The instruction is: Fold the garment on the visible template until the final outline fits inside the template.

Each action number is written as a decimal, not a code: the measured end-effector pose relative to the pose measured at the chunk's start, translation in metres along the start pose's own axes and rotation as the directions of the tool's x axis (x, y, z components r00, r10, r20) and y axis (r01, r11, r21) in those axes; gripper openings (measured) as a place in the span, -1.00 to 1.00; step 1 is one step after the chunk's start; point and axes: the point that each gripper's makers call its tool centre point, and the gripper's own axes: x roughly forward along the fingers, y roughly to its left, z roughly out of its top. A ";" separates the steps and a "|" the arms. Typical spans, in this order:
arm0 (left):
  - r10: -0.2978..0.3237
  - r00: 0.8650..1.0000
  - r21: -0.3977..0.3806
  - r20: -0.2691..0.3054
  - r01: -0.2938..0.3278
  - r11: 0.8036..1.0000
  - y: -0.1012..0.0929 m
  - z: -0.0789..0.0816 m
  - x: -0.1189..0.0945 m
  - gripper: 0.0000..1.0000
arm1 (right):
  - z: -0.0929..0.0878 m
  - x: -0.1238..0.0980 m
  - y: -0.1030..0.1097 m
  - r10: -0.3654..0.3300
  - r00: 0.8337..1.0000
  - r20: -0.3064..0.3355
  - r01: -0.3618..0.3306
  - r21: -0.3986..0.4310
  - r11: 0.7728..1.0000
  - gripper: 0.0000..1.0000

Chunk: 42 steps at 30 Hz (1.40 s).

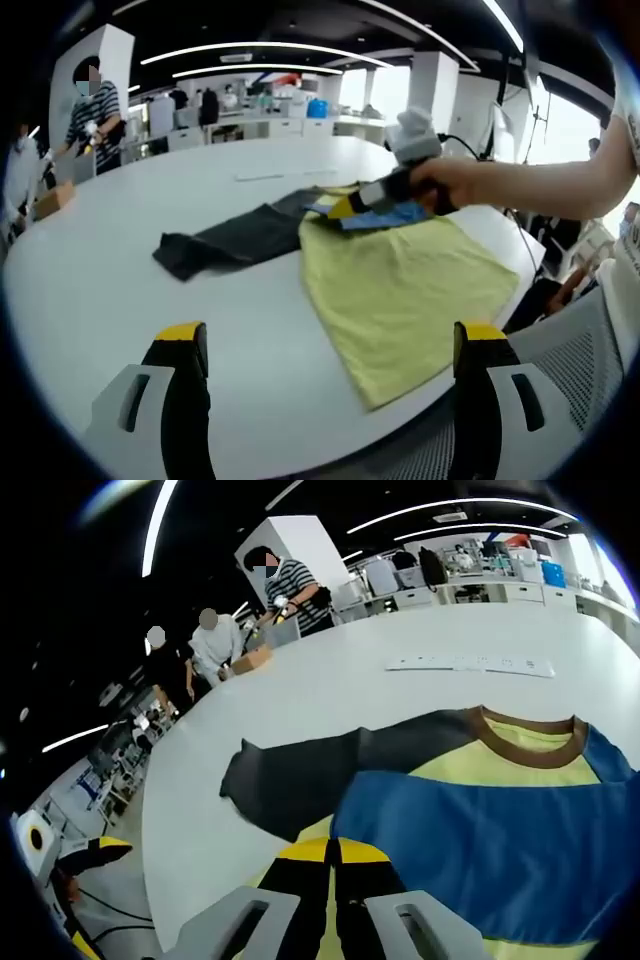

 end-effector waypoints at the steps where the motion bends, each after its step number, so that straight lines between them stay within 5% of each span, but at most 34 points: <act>1: 0.000 1.000 0.000 0.000 0.000 1.000 0.000 0.000 0.000 0.98 | -0.001 0.000 0.000 0.001 1.000 -0.002 -0.001 -0.002 1.000 -1.00; 20: 0.013 1.000 0.000 0.005 -0.013 1.000 0.004 -0.002 -0.005 0.98 | -0.025 0.017 0.005 0.005 0.998 -0.059 -0.006 -0.016 1.000 -1.00; 26: 0.022 1.000 0.010 0.005 -0.022 1.000 0.006 -0.002 -0.006 0.98 | -0.019 0.012 0.007 0.013 0.999 -0.033 -0.014 -0.055 0.998 -0.76; 42: 0.026 1.000 0.028 0.007 -0.026 0.999 0.008 0.006 -0.002 0.98 | -0.001 -0.017 -0.011 -0.027 0.999 0.026 0.032 -0.223 0.974 0.29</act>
